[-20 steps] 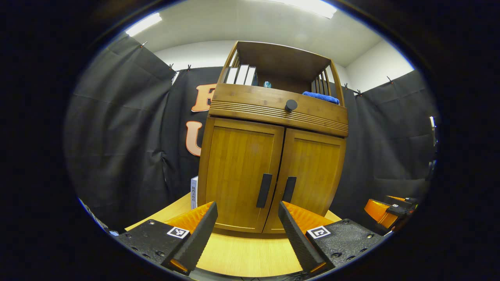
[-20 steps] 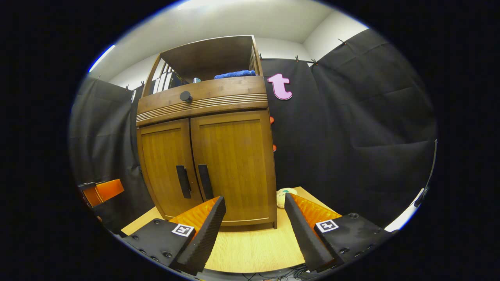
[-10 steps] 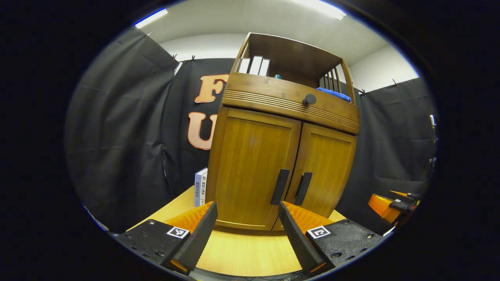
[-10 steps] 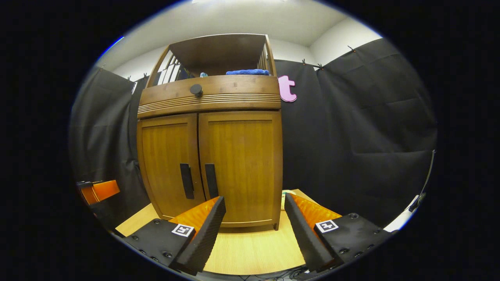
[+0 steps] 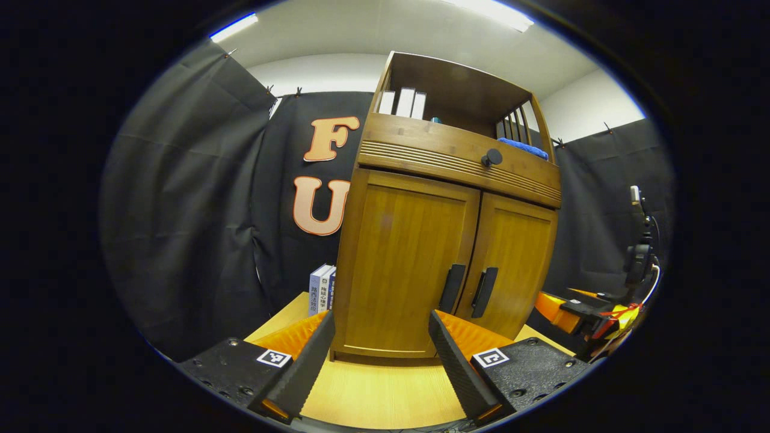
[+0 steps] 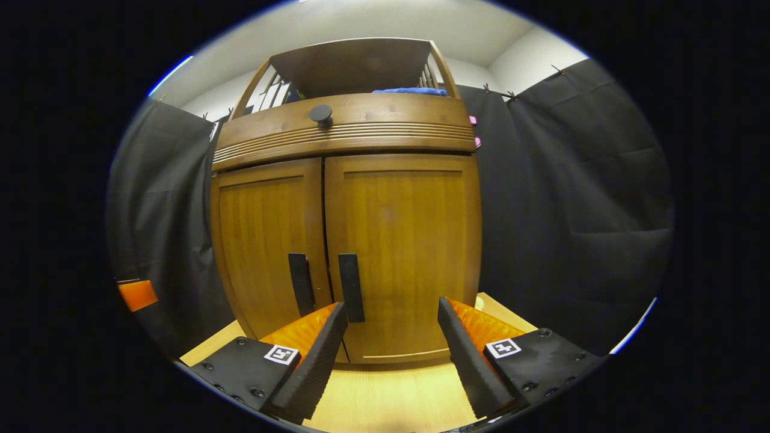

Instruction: Open the right door of the double-door shoe cabinet with the right hand, and open the left door with the left hand.

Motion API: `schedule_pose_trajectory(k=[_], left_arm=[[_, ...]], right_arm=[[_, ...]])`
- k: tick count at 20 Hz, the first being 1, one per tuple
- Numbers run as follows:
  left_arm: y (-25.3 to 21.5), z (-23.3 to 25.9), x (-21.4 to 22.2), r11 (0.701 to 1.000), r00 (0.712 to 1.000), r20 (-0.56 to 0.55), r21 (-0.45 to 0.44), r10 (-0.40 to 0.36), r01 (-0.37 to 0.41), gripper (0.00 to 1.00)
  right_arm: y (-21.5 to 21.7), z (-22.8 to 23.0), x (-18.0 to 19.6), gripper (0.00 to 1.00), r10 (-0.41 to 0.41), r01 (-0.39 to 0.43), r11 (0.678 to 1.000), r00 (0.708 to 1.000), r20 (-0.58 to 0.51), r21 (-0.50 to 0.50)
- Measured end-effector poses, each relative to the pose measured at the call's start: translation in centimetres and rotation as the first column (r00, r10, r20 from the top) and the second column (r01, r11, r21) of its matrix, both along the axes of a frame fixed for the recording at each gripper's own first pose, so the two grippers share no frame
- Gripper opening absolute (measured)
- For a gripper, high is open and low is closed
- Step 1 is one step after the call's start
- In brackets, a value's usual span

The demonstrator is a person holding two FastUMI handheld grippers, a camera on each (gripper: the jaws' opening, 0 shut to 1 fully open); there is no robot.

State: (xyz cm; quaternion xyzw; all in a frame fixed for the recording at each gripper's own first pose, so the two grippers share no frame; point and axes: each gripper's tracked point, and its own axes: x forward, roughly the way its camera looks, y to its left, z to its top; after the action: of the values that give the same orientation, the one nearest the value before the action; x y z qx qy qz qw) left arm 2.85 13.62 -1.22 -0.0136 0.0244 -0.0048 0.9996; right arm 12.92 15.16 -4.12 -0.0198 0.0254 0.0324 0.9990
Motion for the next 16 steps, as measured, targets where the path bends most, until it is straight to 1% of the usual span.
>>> schedule_pose_trajectory(k=[2, 3, 4, 5, 6, 7, 8, 10, 11, 12, 14, 15, 16], left_arm=[[0.8, 0.1, 0.0, 1.0, 1.0, 0.001, -0.002, 0.007, -0.007, 0.92], [1.1, 0.1, 0.0, 1.0, 1.0, 0.001, -0.002, 0.011, -0.011, 0.92], [1.6, 0.2, 0.0, 1.0, 1.0, 0.001, -0.001, 0.017, -0.017, 0.92], [1.9, 0.2, -0.1, 1.0, 1.0, 0.002, 0.0, 0.023, -0.023, 0.92], [2.4, 0.2, 0.0, 1.0, 1.0, 0.004, 0.0, 0.029, -0.029, 0.95], [2.7, 0.2, 0.0, 0.999, 0.999, 0.004, -0.001, 0.035, -0.035, 0.95], [3.1, 0.2, -0.2, 0.999, 0.999, 0.004, -0.001, 0.042, -0.042, 0.92], [3.7, 0.1, -0.3, 0.999, 0.999, 0.001, -0.002, 0.054, -0.054, 0.92], [4.0, 0.1, -0.3, 0.998, 0.998, -0.002, -0.002, 0.061, -0.061, 0.95], [4.3, 0.0, -0.5, 0.998, 0.998, -0.005, -0.001, 0.067, -0.067, 0.92], [4.8, 0.0, -0.5, 0.997, 0.997, -0.006, 0.0, 0.08, -0.08, 0.92], [4.9, 0.0, -0.6, 0.996, 0.996, -0.005, 0.001, 0.086, -0.086, 0.95], [5.1, 0.0, -0.6, 0.996, 0.996, -0.005, 0.003, 0.091, -0.091, 0.95]], right_arm=[[1.3, -0.4, 1.6, 0.98, 0.02, -0.02, 1.0, 1.0, -0.004, -0.011], [1.4, -0.6, 1.7, 0.98, 0.027, -0.027, 0.999, 1.0, -0.004, -0.017], [2.0, -0.7, 2.5, 1.0, 0.033, -0.033, 0.999, 0.999, -0.009, -0.021], [2.6, -0.9, 3.3, 0.98, 0.037, -0.038, 0.999, 0.999, -0.012, -0.023], [3.0, -1.2, 4.0, 0.98, 0.04, -0.04, 0.999, 0.999, -0.016, -0.021], [3.4, -1.5, 4.9, 0.98, 0.046, -0.046, 0.999, 0.999, -0.019, -0.019], [3.7, -1.7, 5.6, 0.98, 0.048, -0.049, 0.999, 0.999, -0.023, -0.019], [4.2, -2.1, 7.2, 0.98, 0.049, -0.049, 0.999, 0.998, -0.031, -0.017], [4.3, -2.3, 7.9, 0.98, 0.046, -0.047, 0.999, 0.998, -0.035, -0.013], [4.4, -2.6, 8.4, 0.89, 0.044, -0.044, 0.999, 0.998, -0.041, -0.007], [4.7, -3.1, 9.5, 0.89, 0.046, -0.046, 0.999, 0.998, -0.053, 0.002], [4.8, -3.4, 10.1, 0.92, 0.044, -0.044, 0.999, 0.997, -0.057, -0.001], [4.9, -3.6, 10.6, 0.84, 0.042, -0.042, 0.999, 0.997, -0.06, -0.003]])
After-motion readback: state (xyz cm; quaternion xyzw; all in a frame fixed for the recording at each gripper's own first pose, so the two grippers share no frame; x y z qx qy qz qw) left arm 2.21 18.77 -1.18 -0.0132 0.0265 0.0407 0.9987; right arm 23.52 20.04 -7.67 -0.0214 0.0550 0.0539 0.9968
